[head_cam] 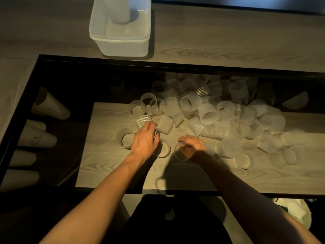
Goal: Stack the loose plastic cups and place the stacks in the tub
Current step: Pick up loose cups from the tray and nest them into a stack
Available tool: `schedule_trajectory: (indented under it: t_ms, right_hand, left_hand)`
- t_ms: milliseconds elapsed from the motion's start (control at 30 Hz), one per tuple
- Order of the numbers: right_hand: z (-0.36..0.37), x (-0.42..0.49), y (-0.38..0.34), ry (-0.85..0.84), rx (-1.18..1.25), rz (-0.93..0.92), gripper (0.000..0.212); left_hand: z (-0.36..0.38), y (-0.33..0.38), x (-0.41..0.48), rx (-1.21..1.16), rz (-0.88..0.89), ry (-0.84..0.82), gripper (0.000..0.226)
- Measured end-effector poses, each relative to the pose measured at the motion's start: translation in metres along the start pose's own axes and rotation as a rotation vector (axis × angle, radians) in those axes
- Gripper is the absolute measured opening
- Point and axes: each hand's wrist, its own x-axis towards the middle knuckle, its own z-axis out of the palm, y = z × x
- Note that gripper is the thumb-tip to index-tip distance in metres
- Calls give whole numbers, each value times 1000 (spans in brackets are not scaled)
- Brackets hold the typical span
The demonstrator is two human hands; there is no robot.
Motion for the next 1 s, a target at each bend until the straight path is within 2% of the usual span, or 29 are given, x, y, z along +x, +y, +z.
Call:
schedule_trajectory:
  t_ms: [67,133,267,300,367,433,500,567,633,733,867,933,1000]
  right_hand:
    - [3,-6,-2,96,89,-53,36]
    - [-4,-8,-6,217,76,-28,29]
    - [-29,-15,5,439,187,148,16]
    - [-33,-19,12,441,178,163,13]
    - [-38,-23,25,331,80,170,13]
    - [-41,-26,31,147,-22,203,21]
    - [-40,-27,33,49,-52,234,32]
    - [-35,-26,33,30,-64,265,37]
    - [-30,-25,29,58,-73,292,34]
    - [-26,-21,26,58,-60,272,29]
    - [-26,-18,26,1,52,229,35]
    - [-30,-21,29,-7,12,220,39]
    - [-32,-24,32,-27,-48,236,41]
  left_hand:
    - [-4,2,14,35,-2,46,42]
    - [-9,4,30,130,-26,68,51]
    - [-14,2,57,313,-145,-48,71]
    - [-13,1,60,330,-165,-84,73]
    - [-11,0,61,336,-183,-123,73]
    - [-8,0,59,329,-165,-100,64]
    - [-5,1,55,305,-133,-62,52]
    - [-3,2,51,256,-101,-33,46]
    - [-1,3,45,208,-72,-18,42]
    - [4,0,37,242,-37,-45,37]
    - [10,-7,29,274,-13,-65,22]
    - [12,-6,27,271,-8,-71,13]
    - [13,-5,25,282,-11,-100,17]
